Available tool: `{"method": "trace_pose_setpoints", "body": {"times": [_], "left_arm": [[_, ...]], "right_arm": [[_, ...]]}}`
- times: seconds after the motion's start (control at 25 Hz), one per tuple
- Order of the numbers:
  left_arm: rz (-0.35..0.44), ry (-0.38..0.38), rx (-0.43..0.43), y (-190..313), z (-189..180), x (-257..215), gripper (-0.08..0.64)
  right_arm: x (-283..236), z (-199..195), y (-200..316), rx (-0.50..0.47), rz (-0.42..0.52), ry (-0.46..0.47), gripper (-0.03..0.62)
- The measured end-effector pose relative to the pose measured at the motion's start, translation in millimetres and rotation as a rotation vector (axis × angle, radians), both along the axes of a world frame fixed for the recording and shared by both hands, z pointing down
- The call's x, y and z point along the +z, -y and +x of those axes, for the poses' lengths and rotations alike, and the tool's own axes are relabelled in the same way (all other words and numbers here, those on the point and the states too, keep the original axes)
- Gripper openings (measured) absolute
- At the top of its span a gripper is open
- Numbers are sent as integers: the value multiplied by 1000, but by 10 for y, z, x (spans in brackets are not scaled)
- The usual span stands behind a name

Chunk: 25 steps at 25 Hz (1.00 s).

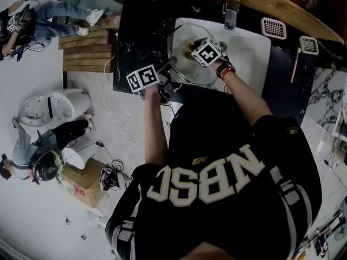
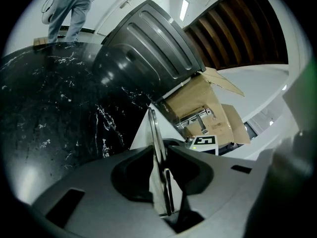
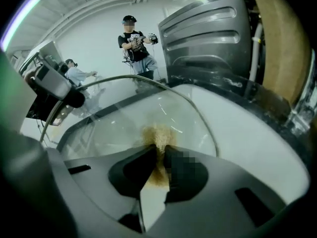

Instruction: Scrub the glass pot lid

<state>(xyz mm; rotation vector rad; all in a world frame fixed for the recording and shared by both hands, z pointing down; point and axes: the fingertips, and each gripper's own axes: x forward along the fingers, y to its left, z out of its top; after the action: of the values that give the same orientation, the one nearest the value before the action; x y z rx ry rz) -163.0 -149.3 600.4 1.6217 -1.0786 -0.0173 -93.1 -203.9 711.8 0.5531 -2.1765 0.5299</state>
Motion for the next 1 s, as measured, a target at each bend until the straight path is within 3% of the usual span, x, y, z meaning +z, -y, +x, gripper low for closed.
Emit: {"method": "trace_pose_setpoints", "body": {"times": [0.2,0.36,0.6,1.0], "left_arm": [[-5,2,4,-7,15,14,101],[-3,-1,7,1,27,17,101],[0,-6,8,-13,7,15,101],[14,-13,1,-6,19,12,101]], "right_arm": [[246,250,121,47,-15,-67,55],[359,397,91,19,15,-120,52],[428,588,-250,-19,-26,-209,49],[202,483,-758,-52,-144,-185,48]]}}
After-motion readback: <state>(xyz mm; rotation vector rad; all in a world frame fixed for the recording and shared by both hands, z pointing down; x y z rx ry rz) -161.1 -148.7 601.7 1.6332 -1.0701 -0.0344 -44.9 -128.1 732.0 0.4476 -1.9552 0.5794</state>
